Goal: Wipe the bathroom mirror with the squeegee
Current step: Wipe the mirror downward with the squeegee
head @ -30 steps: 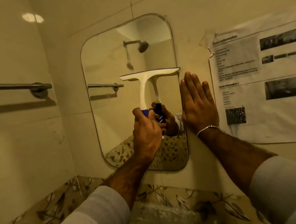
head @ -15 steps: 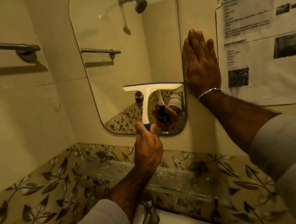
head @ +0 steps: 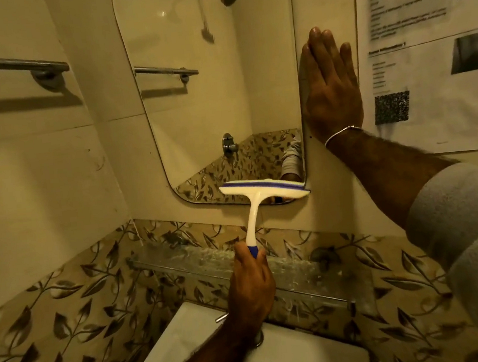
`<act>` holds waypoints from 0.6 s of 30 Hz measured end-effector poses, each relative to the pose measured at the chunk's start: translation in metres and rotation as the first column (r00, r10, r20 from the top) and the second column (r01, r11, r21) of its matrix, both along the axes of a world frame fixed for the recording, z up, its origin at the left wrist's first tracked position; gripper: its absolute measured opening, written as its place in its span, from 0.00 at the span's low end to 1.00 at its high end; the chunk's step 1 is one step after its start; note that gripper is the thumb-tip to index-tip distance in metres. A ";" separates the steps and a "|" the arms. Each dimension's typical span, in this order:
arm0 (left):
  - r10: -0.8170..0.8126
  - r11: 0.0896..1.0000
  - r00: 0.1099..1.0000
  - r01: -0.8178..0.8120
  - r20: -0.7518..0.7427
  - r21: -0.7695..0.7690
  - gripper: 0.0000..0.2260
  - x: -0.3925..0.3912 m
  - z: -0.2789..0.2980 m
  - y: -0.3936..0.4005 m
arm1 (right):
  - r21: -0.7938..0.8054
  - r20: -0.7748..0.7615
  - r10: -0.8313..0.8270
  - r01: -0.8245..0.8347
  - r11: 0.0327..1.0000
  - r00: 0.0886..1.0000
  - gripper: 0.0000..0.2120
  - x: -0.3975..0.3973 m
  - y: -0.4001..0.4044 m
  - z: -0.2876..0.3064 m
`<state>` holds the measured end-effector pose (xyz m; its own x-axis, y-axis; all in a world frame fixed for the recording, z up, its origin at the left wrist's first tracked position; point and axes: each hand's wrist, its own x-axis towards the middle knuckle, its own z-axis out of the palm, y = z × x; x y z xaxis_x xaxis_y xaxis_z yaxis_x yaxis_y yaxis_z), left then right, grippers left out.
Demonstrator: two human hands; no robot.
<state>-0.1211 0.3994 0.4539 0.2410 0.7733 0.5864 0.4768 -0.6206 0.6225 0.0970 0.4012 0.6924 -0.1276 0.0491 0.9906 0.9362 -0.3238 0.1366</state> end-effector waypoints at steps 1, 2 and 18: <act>0.000 1.000 1.000 0.000 -0.010 -0.014 0.10 -0.002 -0.005 -0.003 | -0.001 0.000 -0.001 0.001 1.000 1.000 0.29 0.000 0.000 0.000; 0.000 0.999 1.000 -0.001 -0.016 -0.033 0.10 -0.003 -0.009 -0.006 | -0.004 0.002 -0.002 0.002 1.000 1.000 0.28 0.000 0.000 0.000; 0.018 0.995 1.000 -0.019 -0.004 -0.100 0.19 -0.022 -0.006 -0.010 | -0.059 0.004 0.001 -0.001 0.998 1.000 0.31 -0.001 -0.004 -0.002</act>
